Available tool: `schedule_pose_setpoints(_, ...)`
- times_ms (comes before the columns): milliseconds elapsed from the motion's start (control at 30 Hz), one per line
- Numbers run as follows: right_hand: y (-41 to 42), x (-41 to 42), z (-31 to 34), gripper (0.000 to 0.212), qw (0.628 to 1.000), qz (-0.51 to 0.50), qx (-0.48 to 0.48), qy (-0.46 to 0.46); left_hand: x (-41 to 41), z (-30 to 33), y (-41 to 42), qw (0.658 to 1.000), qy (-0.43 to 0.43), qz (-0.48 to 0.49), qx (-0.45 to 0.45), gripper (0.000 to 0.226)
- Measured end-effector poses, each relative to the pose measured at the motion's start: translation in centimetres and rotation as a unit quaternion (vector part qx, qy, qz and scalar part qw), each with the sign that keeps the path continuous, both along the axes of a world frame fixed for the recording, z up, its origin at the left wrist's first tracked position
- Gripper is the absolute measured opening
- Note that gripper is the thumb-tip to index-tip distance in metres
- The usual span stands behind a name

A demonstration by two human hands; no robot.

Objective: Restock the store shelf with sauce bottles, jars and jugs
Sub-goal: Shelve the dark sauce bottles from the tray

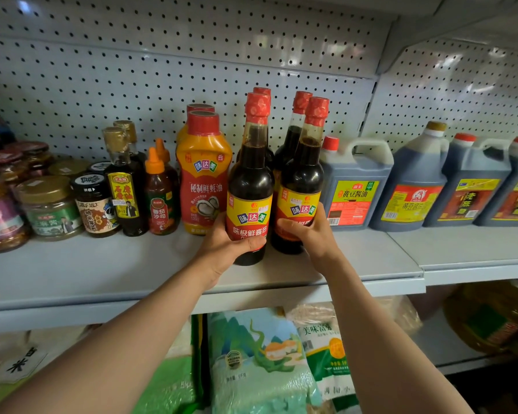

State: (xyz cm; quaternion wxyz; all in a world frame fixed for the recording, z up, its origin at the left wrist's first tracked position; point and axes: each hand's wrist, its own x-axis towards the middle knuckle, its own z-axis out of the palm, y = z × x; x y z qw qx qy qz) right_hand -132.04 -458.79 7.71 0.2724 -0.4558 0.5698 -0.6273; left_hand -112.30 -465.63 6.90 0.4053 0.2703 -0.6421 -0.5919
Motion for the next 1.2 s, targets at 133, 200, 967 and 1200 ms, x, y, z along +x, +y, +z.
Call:
schedule_pose_setpoints(133, -0.1, 0.2, -0.3, 0.082, 1.0, -0.006, -0.002, -0.003, 0.1, -0.1, -0.1, 1.0, -0.005, 0.001, 0.0, 0.077)
schedule_pose_setpoints(200, 0.0, 0.2, -0.2, 0.081, 1.0, -0.003, -0.004, 0.002, 0.1, -0.1, -0.1, 1.0, -0.008, 0.0, 0.003, 0.076)
schedule_pose_setpoints(967, 2.0, -0.4, -0.7, 0.087, 1.0, -0.002, -0.015, -0.026, -0.5, 0.4, 0.7, 0.988, -0.095, 0.086, -0.088, 0.067)
schedule_pose_setpoints(1200, 2.5, 0.0, -0.3, 0.055, 1.0, -0.026, -0.013, -0.01, -1.3, 0.0, 0.5, 0.972, -0.131, 0.159, -0.109, 0.072)
